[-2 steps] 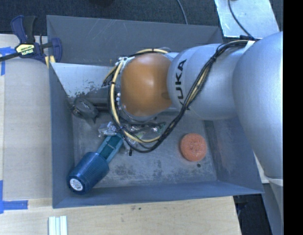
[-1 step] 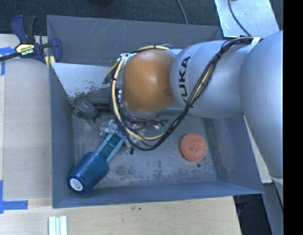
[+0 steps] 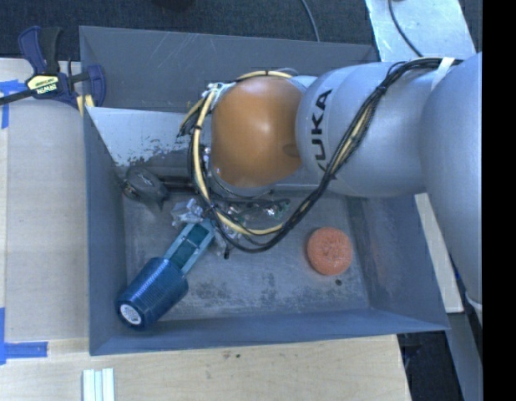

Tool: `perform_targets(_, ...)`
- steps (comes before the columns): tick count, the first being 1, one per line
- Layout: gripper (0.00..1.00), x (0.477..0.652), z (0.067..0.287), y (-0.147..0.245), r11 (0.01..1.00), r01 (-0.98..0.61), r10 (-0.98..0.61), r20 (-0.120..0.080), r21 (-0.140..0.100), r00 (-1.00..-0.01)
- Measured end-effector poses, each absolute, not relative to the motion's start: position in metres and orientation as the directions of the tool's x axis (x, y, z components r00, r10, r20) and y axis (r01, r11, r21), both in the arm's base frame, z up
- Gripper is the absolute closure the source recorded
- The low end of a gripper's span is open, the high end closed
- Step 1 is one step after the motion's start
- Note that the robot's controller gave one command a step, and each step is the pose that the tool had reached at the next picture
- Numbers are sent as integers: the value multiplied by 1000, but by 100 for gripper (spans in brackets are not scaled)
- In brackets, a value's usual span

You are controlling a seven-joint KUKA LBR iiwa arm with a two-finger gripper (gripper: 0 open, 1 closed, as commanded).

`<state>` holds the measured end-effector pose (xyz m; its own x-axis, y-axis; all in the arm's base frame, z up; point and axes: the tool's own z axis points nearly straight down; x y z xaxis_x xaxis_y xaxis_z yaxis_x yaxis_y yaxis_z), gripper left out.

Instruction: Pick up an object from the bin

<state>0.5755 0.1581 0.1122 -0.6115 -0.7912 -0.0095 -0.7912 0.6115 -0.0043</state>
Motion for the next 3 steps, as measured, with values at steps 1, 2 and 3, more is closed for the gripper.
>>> perform_targets(1,100,576,123,158,612,-791,-791,-10,-5,-612)
perform_targets(2,100,575,127,158,613,-790,-790,-10,-5,-612)
perform_targets(3,100,573,166,157,614,-789,-789,-2,1,-614)
